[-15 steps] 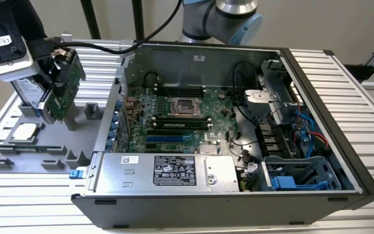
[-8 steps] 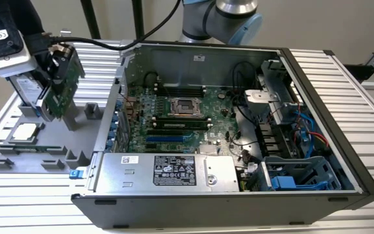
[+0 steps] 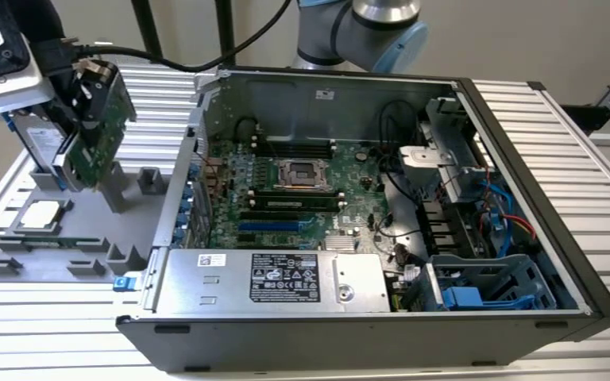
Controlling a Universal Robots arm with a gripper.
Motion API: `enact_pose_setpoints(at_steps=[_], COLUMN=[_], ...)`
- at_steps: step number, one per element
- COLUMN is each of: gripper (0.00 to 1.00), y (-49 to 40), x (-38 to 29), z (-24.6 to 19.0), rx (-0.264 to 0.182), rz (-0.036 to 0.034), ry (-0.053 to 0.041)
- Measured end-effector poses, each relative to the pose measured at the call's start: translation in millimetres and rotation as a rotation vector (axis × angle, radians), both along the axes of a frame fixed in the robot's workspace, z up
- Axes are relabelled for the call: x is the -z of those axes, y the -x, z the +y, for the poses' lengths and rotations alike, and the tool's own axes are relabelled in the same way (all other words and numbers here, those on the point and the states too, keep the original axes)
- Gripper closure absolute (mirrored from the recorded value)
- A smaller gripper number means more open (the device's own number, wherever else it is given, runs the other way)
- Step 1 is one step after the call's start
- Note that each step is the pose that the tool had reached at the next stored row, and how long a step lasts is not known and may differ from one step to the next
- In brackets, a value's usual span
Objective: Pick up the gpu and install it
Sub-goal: 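Pick up the gpu and move the gpu toward the slot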
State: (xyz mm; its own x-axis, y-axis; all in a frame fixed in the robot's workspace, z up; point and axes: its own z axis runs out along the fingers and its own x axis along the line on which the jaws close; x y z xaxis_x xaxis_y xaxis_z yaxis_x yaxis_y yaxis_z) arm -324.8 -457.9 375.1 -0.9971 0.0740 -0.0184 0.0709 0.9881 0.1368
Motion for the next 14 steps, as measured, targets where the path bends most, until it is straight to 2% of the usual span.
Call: enact_pose_setpoints(at_steps=[14], gripper=[1.00], y=[-0.1], x=[-17.9], z=[0.0], rx=[-0.006], rz=[0.0000], ry=[0.0014])
